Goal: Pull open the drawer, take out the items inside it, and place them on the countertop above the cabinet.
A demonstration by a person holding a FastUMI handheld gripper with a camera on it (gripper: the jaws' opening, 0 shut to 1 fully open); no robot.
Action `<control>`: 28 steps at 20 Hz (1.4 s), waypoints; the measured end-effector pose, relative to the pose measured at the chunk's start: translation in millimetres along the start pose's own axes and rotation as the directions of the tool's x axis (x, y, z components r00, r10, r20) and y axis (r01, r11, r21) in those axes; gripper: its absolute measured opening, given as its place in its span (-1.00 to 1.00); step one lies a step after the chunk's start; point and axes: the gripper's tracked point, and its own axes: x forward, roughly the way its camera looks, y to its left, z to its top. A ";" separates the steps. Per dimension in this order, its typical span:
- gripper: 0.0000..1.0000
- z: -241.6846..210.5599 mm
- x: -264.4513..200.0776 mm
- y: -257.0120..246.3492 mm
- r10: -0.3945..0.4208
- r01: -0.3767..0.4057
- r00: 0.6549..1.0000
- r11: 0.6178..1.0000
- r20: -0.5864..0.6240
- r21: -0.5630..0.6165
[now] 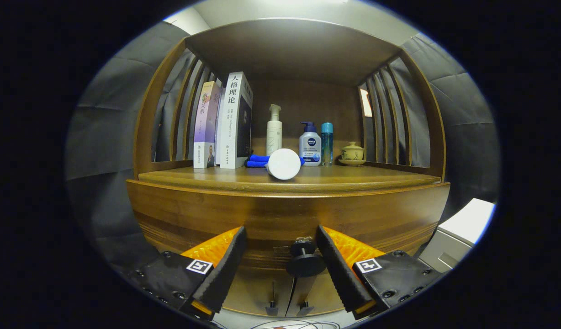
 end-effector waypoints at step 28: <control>0.95 113.6 -200.1 -9.4 0.096 -0.105 0.980 0.994 0.174 0.042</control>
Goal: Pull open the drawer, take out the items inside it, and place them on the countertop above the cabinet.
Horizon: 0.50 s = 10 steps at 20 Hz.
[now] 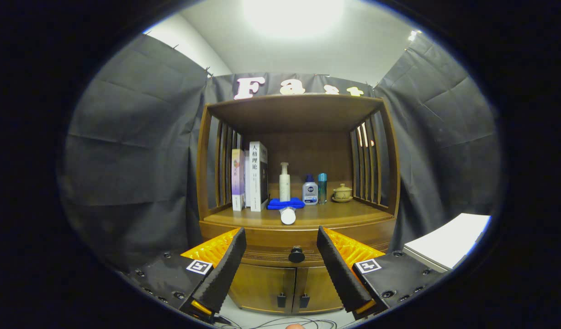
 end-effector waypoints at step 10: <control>0.95 31.1 -34.4 -13.7 0.017 -0.017 0.998 1.000 0.054 0.010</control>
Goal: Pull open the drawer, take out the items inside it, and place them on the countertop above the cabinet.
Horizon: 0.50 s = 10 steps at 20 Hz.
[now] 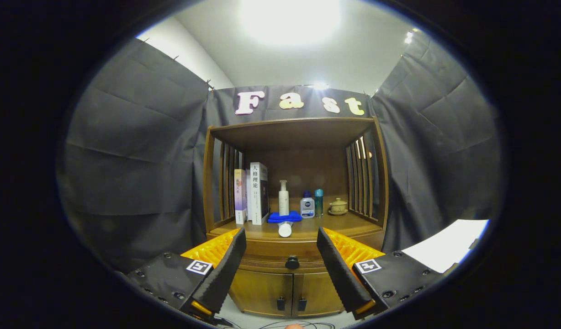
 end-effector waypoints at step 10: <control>0.96 -27.6 2.7 3.8 0.026 -0.027 0.998 1.000 -0.055 -0.009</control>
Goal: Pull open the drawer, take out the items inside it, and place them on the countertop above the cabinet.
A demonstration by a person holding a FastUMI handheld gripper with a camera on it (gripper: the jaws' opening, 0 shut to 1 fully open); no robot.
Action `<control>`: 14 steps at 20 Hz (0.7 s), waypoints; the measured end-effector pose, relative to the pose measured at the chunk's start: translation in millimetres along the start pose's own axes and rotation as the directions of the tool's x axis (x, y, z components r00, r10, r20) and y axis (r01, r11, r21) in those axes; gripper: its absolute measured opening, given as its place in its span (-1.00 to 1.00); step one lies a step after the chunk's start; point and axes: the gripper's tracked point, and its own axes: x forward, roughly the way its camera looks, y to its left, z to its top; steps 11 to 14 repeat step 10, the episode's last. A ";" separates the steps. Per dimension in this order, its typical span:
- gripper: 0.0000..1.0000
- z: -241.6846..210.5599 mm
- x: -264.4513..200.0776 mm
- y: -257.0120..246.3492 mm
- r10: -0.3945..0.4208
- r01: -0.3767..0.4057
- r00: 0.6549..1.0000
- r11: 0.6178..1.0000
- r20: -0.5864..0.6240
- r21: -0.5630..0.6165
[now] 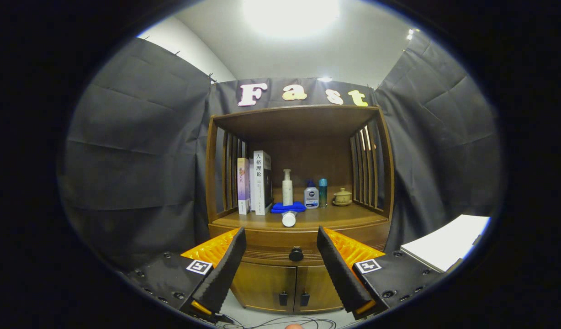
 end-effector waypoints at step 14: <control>0.96 -5.0 1.4 0.8 0.011 -0.011 1.000 1.000 -0.010 -0.007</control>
